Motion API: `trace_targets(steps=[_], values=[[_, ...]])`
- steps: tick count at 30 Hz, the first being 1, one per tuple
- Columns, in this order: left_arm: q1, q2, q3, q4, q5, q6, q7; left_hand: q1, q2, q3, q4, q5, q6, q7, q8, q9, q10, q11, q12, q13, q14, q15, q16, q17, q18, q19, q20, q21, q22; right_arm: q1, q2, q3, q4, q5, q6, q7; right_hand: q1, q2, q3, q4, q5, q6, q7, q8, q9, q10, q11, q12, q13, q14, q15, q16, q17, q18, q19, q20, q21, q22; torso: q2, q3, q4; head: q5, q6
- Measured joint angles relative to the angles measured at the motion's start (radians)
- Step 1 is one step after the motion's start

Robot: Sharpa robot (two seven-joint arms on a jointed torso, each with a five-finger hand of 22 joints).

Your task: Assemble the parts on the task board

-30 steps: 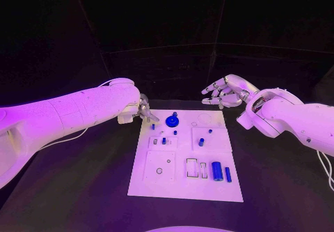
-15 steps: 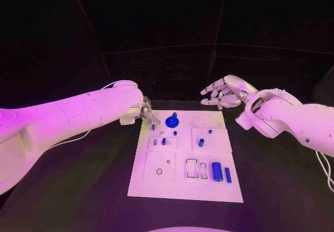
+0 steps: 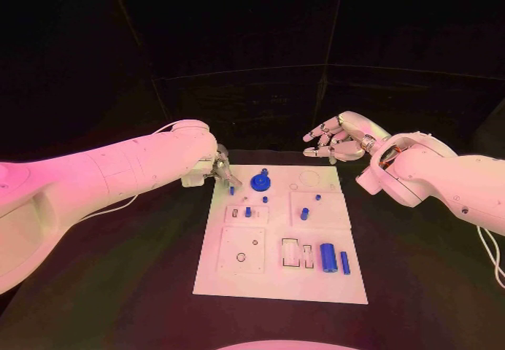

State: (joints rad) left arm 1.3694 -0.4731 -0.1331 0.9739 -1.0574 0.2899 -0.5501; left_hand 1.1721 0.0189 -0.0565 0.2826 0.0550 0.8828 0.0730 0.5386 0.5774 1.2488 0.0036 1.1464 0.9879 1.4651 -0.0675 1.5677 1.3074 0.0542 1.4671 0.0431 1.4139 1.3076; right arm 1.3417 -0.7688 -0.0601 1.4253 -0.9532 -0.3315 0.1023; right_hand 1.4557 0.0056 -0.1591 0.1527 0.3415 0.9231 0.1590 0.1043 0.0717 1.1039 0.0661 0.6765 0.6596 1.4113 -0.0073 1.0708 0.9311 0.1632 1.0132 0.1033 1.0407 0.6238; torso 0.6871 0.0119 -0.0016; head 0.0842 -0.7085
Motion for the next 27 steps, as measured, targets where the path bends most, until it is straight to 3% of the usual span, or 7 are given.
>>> trace_targets(steps=[27], values=[[-0.004,0.001,0.0,0.007,-0.008,0.032,0.008,0.043,0.025,0.006,-0.006,0.0,0.018,-0.003,0.0,-0.009,0.004,-0.004,0.004,0.006,0.0,0.0,0.0,0.0,0.0,0.0,0.0,0.004,0.0,0.0,0.002,0.0,-0.003,0.0,0.0,-0.001,0.0,0.0,0.0,0.0,0.0,0.0,0.0,0.0,0.0,0.0,0.0,0.0,-0.002,0.0,0.0,0.0,0.003,0.0,0.0,0.0,0.0,0.001,0.0,-0.0008,0.0005,0.002,-0.006]])
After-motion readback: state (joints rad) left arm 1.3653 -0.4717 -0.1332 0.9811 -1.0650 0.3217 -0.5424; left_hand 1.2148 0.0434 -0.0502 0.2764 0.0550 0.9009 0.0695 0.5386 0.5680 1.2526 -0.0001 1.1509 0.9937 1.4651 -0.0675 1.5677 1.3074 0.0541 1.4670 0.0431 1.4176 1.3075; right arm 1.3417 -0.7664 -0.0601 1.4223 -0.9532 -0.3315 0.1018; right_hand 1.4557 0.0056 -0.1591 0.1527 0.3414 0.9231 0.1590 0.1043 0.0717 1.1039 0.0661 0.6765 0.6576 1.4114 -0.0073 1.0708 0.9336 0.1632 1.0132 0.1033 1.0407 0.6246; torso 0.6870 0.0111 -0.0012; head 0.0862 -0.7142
